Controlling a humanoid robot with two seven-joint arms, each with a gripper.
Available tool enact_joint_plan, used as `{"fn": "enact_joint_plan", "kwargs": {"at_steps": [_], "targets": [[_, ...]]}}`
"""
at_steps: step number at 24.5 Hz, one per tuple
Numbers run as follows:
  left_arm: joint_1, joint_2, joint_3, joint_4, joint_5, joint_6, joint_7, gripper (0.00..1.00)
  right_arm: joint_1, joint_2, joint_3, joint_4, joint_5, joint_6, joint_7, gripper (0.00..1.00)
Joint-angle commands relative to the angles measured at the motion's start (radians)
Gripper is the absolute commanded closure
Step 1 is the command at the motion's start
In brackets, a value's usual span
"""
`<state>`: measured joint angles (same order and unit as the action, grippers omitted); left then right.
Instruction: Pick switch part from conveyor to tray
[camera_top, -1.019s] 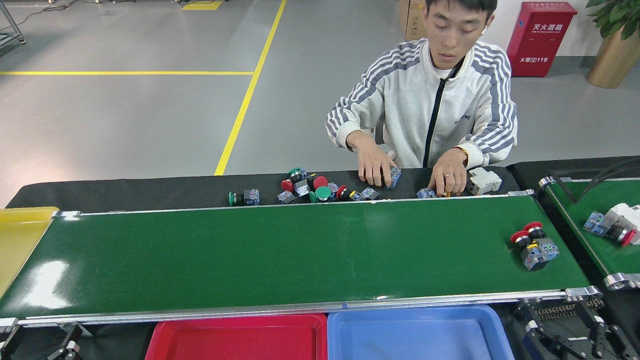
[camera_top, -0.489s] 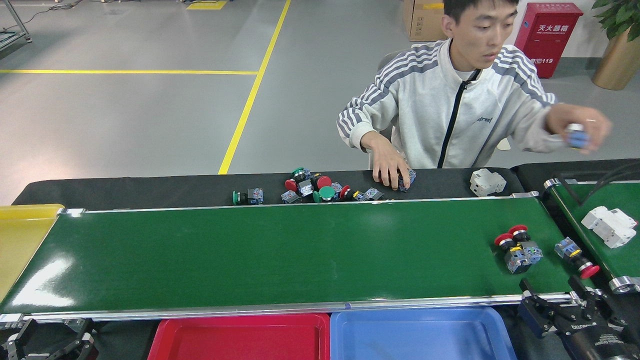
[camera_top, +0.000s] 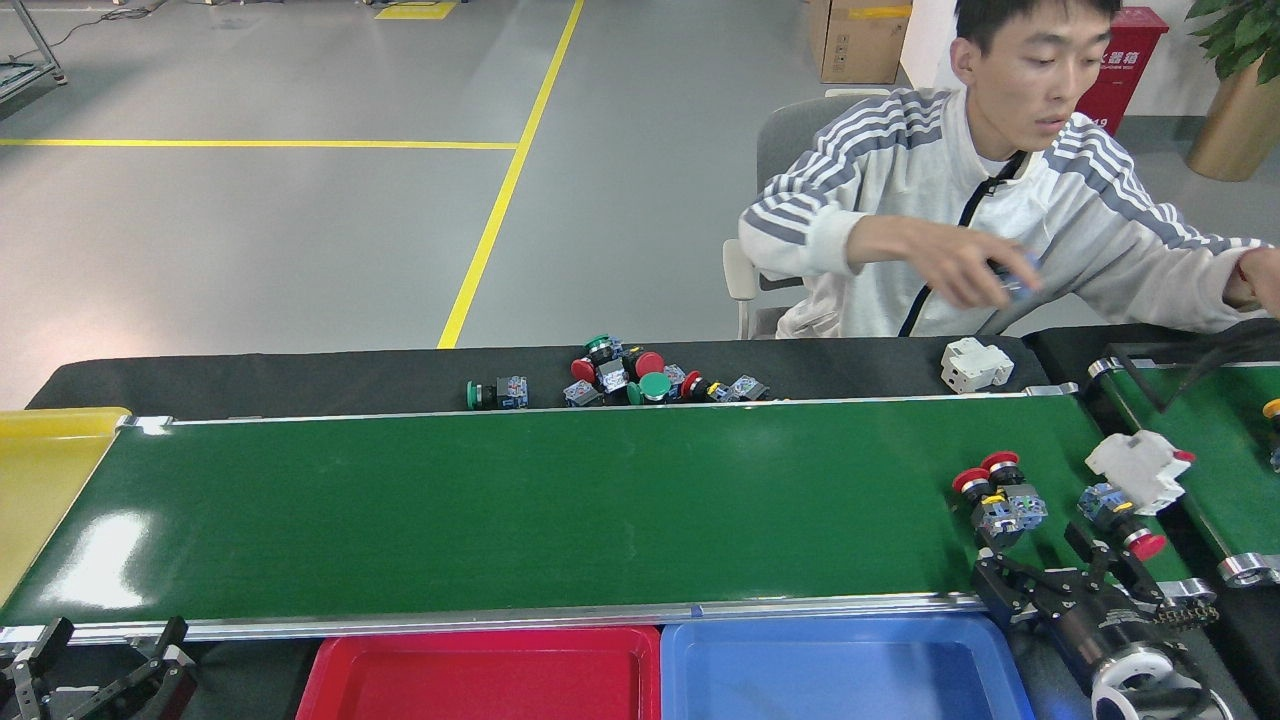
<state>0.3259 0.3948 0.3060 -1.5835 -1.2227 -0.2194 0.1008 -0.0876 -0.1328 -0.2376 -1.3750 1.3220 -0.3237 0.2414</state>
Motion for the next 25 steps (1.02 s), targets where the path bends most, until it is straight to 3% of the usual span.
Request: {"fn": "enact_joint_plan", "kwargs": {"at_steps": [1,9,11,16,21,25], "targets": [[-0.022,0.013,0.005,0.008,-0.003,-0.001,0.004,0.0,-0.034,0.001,0.009,0.01,-0.003,0.005,-0.002,0.01],[-0.039,0.016,0.005,0.033,-0.003,-0.003,0.005,0.0,-0.103,0.004,0.133,0.071,-0.007,0.072,-0.004,0.02],[-0.047,0.018,0.004,0.037,-0.003,-0.005,0.005,0.0,-0.107,-0.002,0.149,0.07,-0.004,0.064,-0.005,0.15],[-0.05,0.019,0.002,0.051,-0.003,-0.008,0.005,0.0,-0.115,-0.053,0.238,0.068,-0.007,0.014,-0.019,0.78],[-0.045,0.018,0.002,0.051,-0.003,-0.008,0.005,0.0,-0.121,-0.041,0.241,0.044,-0.021,-0.032,-0.024,0.92],[-0.048,0.018,0.002,0.051,-0.001,-0.015,0.005,0.0,-0.116,-0.027,0.261,-0.065,-0.07,-0.304,-0.022,0.91]]}}
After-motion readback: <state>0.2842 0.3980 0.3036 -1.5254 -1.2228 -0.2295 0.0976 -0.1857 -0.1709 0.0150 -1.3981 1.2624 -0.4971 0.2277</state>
